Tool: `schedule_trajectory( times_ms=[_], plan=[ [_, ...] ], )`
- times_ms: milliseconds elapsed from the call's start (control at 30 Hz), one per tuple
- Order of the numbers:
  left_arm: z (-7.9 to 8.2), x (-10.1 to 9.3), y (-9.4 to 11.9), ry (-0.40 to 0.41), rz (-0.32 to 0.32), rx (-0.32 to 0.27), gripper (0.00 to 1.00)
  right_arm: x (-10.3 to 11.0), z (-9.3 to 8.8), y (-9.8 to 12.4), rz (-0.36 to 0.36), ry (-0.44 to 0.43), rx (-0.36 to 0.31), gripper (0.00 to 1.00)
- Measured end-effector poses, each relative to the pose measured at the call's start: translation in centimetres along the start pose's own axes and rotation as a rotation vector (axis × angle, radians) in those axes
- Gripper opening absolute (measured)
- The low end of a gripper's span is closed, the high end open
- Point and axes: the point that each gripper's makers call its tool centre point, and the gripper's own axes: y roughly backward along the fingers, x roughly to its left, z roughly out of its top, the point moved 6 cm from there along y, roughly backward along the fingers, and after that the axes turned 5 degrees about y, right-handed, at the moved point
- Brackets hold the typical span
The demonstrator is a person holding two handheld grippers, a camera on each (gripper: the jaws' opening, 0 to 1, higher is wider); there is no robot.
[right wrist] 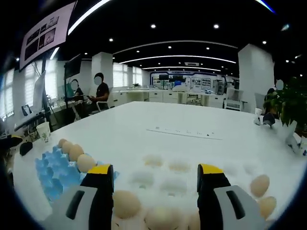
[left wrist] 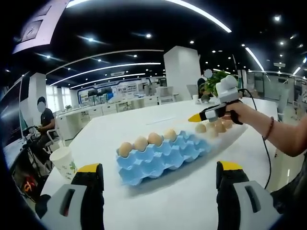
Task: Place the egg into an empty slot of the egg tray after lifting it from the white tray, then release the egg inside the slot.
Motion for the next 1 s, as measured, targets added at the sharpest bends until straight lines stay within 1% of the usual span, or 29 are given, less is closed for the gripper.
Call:
schedule_trajectory(
  times_ms=[167, 433, 833, 1000],
  plan=[
    [0.0, -0.2, -0.2, -0.002, -0.002, 0.006, 1.00, -1.1, -0.1, 0.4, -0.020, 0.000, 0.005, 0.73],
    [0.1, -0.4, -0.5, -0.002, -0.006, 0.008, 1.00, -2.3, -0.4, 0.8, -0.037, -0.004, 0.008, 0.72],
    [0.4, -0.9, -0.7, -0.008, -0.015, 0.003, 0.99, -4.9, -1.0, 1.9, -0.087, 0.005, 0.010, 0.70],
    [0.3, -0.8, -0.7, -0.007, -0.012, 0.004, 0.99, -6.0, -1.4, 2.5, -0.110, -0.006, 0.014, 0.69]
  ],
)
